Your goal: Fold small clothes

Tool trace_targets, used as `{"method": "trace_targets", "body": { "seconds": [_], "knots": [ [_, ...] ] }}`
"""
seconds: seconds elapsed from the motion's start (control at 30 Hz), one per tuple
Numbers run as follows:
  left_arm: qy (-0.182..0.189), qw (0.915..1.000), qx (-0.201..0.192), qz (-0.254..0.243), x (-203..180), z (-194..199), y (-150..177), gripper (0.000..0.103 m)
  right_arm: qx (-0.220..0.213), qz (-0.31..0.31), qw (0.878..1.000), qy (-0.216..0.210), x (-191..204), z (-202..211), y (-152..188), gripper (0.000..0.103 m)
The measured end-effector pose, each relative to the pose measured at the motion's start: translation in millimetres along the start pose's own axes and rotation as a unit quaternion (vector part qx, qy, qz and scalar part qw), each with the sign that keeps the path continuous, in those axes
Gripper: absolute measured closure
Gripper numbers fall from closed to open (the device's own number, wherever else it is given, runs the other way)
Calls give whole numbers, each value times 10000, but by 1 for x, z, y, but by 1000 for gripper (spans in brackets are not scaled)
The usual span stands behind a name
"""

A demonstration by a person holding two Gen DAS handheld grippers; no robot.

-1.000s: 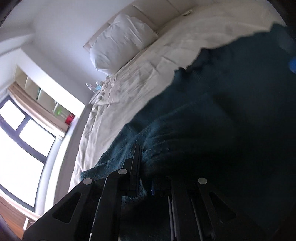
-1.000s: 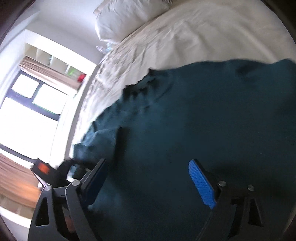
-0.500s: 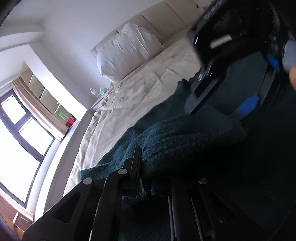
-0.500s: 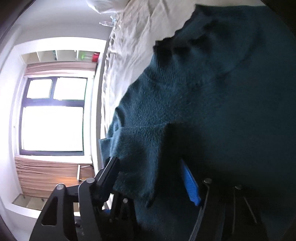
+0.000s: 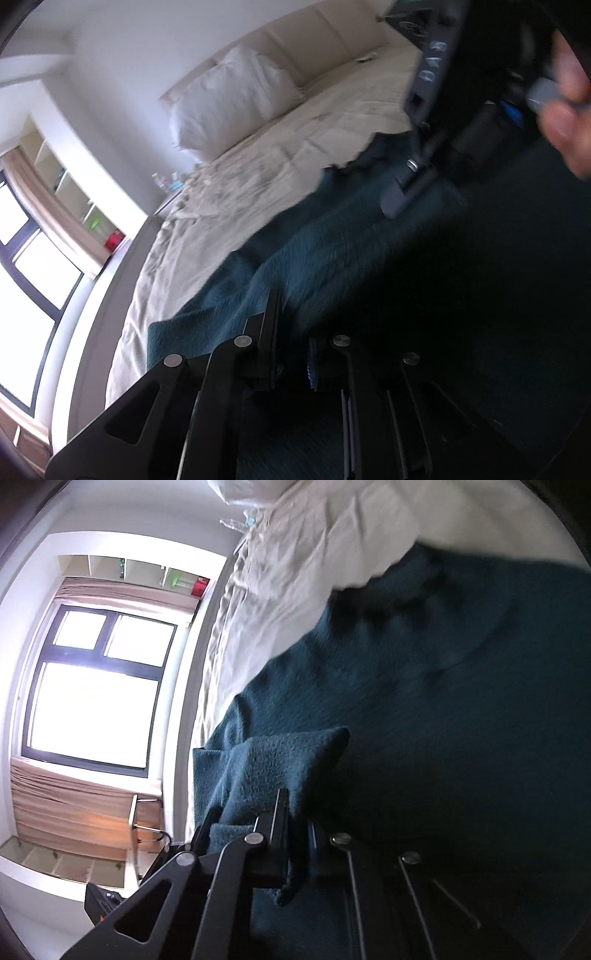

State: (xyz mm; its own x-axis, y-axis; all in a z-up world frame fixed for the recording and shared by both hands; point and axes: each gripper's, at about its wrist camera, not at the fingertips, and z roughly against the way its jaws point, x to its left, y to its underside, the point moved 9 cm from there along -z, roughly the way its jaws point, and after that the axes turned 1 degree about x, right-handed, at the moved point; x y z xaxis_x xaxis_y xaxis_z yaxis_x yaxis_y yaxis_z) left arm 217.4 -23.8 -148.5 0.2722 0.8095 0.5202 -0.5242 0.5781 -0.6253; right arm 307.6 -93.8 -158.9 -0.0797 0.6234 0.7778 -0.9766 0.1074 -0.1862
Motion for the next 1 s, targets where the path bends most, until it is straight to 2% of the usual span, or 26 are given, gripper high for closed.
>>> {"method": "trace_targets", "body": {
  "seconds": [0.1,0.2,0.3,0.37,0.47,0.53,0.6,0.7,0.83,0.93,1.0],
  "knots": [
    [323,9991,-257,70,-8,31,2,90,-126,3,9996,248,-12,13,-2,95],
    [418,9959,-521,610,15,58,4,90,-252,2,9979,593,-32,34,-4,95],
    [118,9892,-437,1394,67,64,16,90,-328,-50,9963,792,-46,54,-4,95],
    [-45,9797,-236,1992,107,55,27,90,-376,-62,9951,913,-56,62,-5,95],
    [-136,9577,75,2874,168,40,42,90,-448,69,9922,1164,-65,76,-5,95],
    [-35,9515,220,3067,186,32,42,90,-510,61,9906,1267,-72,84,-7,95],
    [14,9495,251,3127,197,25,39,90,-592,48,9881,1420,-80,94,-9,95],
    [108,9551,343,2941,188,21,30,90,-620,16,9866,1507,-87,97,-11,95],
    [413,9639,511,2581,155,3,16,90,-622,63,9844,1647,-97,105,-5,95],
    [659,9655,756,2403,125,-21,9,90,-631,56,9839,1672,-100,108,-5,95],
    [656,9677,889,2268,110,-37,7,90,-625,29,9833,1709,-104,111,-3,95]
  ]
}}
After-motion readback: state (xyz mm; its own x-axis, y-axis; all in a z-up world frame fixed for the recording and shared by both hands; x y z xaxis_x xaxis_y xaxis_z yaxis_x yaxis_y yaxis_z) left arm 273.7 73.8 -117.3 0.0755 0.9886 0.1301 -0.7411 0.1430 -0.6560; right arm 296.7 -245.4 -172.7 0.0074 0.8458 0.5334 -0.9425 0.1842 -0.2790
